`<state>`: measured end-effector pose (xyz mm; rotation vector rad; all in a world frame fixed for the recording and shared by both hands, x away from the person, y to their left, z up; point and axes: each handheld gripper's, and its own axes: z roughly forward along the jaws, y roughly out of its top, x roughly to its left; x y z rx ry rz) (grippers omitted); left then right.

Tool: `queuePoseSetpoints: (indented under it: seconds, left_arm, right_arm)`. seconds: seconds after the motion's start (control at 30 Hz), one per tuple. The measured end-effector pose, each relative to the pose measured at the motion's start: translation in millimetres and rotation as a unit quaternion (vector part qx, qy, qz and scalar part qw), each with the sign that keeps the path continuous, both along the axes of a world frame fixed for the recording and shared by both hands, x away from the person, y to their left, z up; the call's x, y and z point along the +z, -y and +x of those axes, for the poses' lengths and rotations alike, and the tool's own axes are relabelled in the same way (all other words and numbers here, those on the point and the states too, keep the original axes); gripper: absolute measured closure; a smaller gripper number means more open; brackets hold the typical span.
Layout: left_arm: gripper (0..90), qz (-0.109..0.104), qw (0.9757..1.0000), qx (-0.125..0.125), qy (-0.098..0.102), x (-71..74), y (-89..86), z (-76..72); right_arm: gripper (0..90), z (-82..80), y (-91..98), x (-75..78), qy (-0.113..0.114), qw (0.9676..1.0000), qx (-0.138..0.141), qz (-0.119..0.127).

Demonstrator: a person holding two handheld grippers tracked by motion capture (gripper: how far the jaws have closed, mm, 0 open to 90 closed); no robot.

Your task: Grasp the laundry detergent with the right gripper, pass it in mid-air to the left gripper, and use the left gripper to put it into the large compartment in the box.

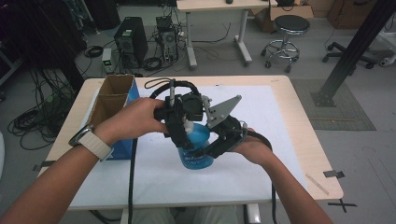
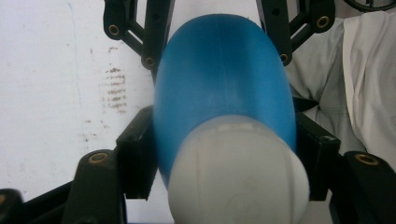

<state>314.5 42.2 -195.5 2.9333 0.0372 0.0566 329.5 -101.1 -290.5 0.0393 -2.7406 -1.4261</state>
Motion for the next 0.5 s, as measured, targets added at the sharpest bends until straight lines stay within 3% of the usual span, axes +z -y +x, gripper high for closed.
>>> queuePoseSetpoints:
  seconds: [0.5]
  left_arm:
    - [37.7,-0.003,0.9999,0.002,0.012,2.2,0.7,-5.5]
  right_arm:
    - [43.2,-1.9,0.2,1.5,0.006,1.0000,0.003,-0.002]
